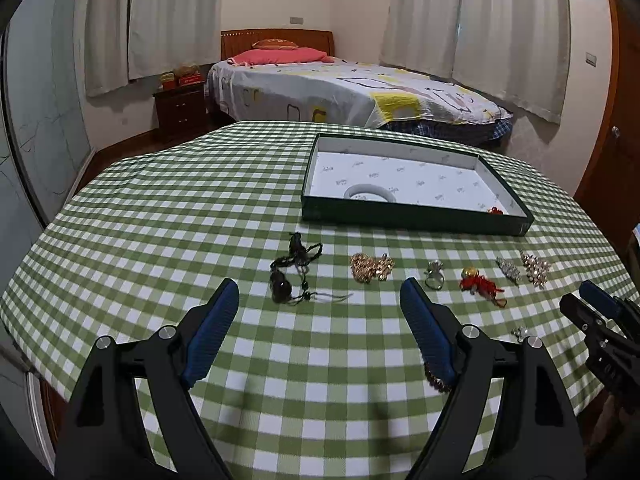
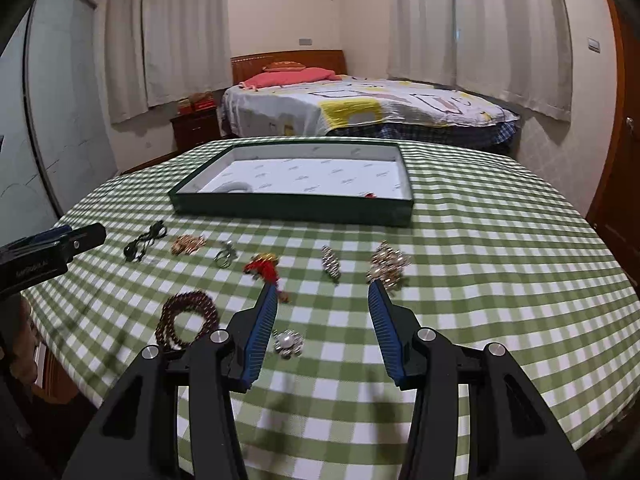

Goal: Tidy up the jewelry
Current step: 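Move the right tool to the pearl flower brooch and close on it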

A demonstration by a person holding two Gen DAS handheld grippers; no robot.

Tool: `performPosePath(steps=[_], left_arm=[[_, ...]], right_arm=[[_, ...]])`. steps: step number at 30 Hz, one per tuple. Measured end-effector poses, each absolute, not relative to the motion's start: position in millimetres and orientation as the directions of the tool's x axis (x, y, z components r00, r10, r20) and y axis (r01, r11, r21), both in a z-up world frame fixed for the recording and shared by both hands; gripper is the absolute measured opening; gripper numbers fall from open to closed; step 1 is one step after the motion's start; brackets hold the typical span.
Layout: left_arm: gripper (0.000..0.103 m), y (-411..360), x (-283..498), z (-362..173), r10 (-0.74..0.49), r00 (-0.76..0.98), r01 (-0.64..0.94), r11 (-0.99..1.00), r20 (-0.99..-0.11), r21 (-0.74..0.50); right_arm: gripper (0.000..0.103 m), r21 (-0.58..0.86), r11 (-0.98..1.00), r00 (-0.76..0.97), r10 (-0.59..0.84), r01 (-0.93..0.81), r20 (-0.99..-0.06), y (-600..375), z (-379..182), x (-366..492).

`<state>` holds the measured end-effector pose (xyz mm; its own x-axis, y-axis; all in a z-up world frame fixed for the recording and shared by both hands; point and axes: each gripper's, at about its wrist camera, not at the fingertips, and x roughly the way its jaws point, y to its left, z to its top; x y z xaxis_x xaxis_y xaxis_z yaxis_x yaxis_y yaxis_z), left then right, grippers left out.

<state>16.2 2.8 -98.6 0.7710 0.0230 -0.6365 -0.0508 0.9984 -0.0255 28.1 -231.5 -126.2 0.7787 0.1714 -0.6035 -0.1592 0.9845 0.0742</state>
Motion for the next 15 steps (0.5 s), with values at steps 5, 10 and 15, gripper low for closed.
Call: performPosePath(steps=[5, 10, 15], left_arm=[[0.081, 6.7, 13.7, -105.9, 0.025, 0.757, -0.06, 0.998, -0.653, -0.031], [0.081, 8.8, 16.2, -113.5, 0.019, 0.737, -0.066, 0.997, -0.676, -0.044], [0.081, 9.1, 18.4, -117.3, 0.017, 0.727, -0.068, 0.997, -0.686, -0.047]], right_arm=[[0.047, 0.076, 0.979, 0.76, 0.196, -0.19, -0.62, -221.2, -135.5, 26.6], [0.047, 0.093, 0.977, 0.722, 0.206, -0.194, -0.66, -217.3, -149.1, 33.4], [0.046, 0.1, 0.975, 0.693, 0.21, -0.196, -0.69, -215.6, -157.2, 39.1]])
